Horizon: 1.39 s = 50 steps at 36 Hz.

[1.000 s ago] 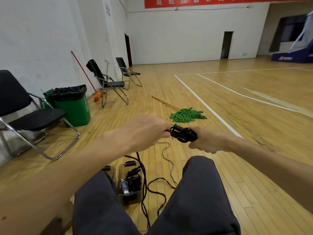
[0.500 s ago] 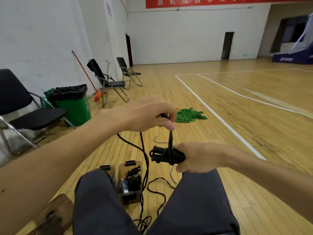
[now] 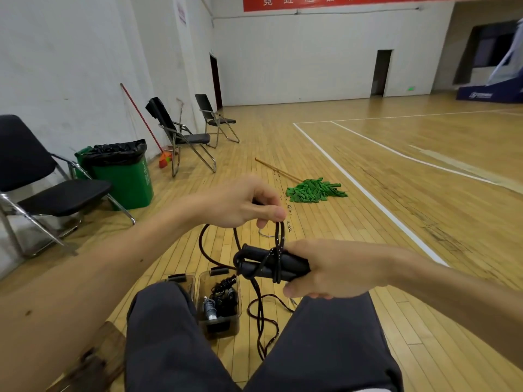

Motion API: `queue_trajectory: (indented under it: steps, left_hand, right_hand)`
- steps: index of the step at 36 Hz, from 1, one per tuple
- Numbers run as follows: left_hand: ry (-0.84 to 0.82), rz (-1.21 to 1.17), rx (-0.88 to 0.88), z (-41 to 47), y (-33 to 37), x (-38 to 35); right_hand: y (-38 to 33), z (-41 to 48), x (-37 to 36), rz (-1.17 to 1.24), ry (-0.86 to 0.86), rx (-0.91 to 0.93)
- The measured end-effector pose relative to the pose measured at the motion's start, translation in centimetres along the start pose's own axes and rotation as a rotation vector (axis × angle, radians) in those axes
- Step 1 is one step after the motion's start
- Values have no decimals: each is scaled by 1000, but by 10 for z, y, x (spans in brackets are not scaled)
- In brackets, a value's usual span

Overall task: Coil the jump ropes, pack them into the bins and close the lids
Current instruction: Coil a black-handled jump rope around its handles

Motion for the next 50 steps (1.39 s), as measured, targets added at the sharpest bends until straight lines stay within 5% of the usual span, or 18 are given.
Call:
queue_trajectory:
  steps: [15, 22, 35, 50]
  left_hand:
    - [38, -260, -67, -20, -8, -12]
    - [111, -344, 121, -21, -23, -18]
    - [124, -542, 191, -16, -11, -38]
    - [71, -256, 280, -22, -31, -55]
  right_hand:
    - [-9, -5, 16, 202, 108, 150]
    - [-5, -2, 31, 388, 238, 216]
    - [22, 5, 45, 571, 403, 118]
    - [70, 8, 63, 617, 563, -32]
Point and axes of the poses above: each hand's wrist, its own z-axis towards the middle knuckle, its own x-axis out of the back of the hand, y = z × x, the point moved 7 cm from there along z, towards the middle knuckle, and after that the axes turned 5 degrees about z, right-handed, at the moved point
